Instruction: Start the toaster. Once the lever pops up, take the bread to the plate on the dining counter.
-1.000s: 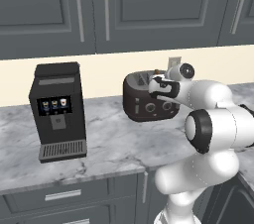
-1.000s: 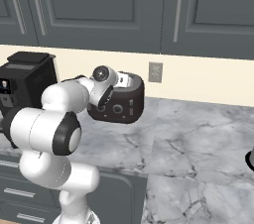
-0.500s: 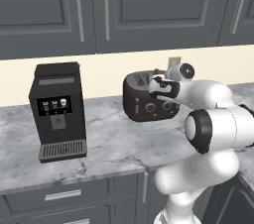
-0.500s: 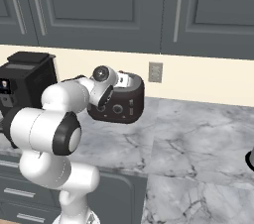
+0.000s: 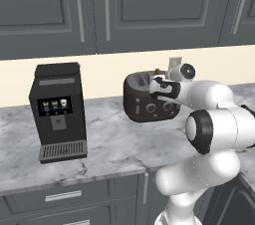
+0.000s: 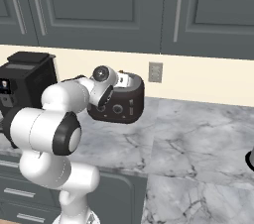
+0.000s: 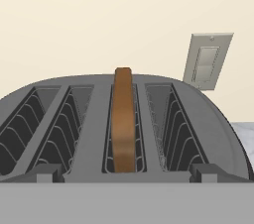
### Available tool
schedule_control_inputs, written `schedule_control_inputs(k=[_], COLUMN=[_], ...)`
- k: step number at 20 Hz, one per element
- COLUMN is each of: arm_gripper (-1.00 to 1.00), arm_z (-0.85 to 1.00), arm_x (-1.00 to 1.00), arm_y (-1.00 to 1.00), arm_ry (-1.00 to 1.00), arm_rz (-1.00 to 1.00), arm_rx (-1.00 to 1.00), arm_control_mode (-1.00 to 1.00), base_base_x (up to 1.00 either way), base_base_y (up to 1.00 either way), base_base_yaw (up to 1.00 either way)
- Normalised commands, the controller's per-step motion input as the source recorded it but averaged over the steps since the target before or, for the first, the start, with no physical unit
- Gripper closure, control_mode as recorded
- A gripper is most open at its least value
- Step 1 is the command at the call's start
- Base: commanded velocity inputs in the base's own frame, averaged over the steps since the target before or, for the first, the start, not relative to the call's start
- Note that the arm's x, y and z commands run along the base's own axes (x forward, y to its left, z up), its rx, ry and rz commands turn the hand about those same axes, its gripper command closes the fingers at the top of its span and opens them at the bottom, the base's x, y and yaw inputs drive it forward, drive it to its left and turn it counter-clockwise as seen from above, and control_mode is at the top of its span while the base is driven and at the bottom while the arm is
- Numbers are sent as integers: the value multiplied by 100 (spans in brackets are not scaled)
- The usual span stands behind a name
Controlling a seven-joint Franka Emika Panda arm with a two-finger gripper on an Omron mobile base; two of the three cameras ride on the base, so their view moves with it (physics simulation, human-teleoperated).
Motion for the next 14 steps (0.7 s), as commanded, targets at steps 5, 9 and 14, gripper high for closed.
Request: schedule_control_inputs(k=[5, 9, 14], arm_gripper=[-100, -100, -100], arm_z=[0, 0, 0], arm_x=[0, 0, 0], arm_y=[0, 0, 0], arm_ry=[0, 0, 0], arm_rz=[0, 0, 0], arm_rx=[0, 0, 0], arm_control_mode=[-100, -100, -100], base_base_x=[0, 0, 0], base_base_y=[0, 0, 0], base_base_yaw=[0, 0, 0])
